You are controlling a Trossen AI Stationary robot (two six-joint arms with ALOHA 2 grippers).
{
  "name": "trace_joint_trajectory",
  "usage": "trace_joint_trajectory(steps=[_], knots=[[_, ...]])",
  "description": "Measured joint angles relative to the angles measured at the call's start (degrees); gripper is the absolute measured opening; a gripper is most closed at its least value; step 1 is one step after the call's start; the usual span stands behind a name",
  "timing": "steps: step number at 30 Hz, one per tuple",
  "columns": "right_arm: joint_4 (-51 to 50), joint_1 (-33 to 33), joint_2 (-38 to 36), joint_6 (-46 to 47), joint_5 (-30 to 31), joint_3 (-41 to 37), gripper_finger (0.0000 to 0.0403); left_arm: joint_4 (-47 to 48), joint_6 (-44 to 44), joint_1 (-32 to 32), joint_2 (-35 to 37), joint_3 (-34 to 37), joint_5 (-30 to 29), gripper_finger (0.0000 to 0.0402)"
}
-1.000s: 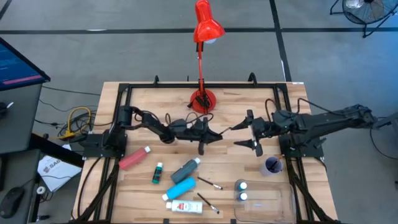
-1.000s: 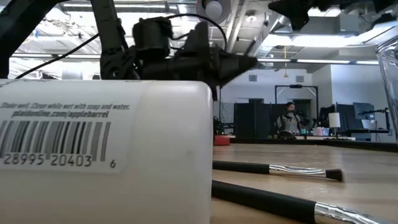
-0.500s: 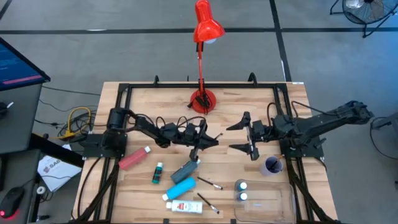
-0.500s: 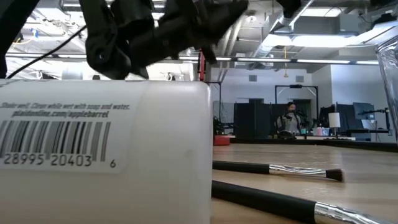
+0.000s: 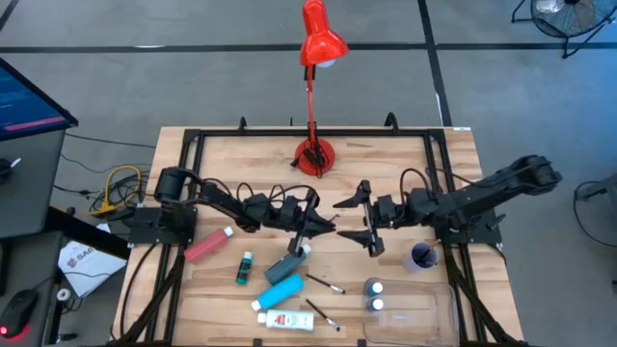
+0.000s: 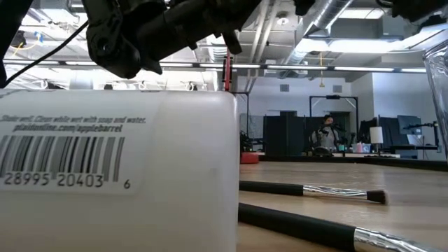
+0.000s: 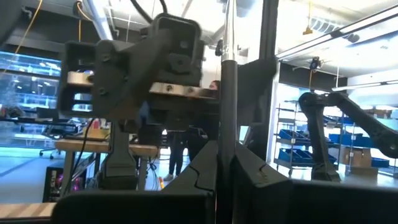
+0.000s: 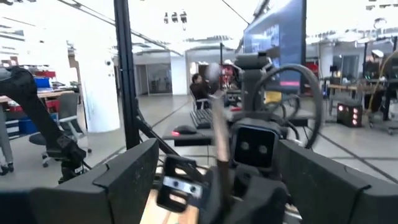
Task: Pick & Place Paint Supplies
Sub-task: Put the black silver paint brush into the purple cup
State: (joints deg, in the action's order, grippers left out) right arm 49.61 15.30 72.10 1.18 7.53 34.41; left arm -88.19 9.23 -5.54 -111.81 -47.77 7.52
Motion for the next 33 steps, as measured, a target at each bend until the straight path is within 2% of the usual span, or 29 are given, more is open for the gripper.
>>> trace_joint_trajectory(steps=[8,15,21,27,33], knots=[[4.04,1.93,1.35,-2.2,0.09,0.0,0.0317,1.39,0.0,0.16,0.0,0.0,-1.53,0.0],[4.59,1.23,2.24,-3.12,4.53,0.02,0.0317,2.3,-0.29,0.24,0.0,0.0,-2.77,0.0],[5.2,-0.03,3.97,-2.83,4.57,-0.01,0.0314,2.39,-0.5,0.26,0.0,-0.01,-3.2,0.0],[5.72,-0.07,4.19,-2.68,4.57,0.0,0.0273,2.85,-0.9,0.26,-0.01,-0.02,-3.22,0.0],[5.77,0.43,4.19,-2.68,4.57,0.0,0.0205,2.97,-0.9,0.26,-0.02,-0.02,-3.22,0.0]])
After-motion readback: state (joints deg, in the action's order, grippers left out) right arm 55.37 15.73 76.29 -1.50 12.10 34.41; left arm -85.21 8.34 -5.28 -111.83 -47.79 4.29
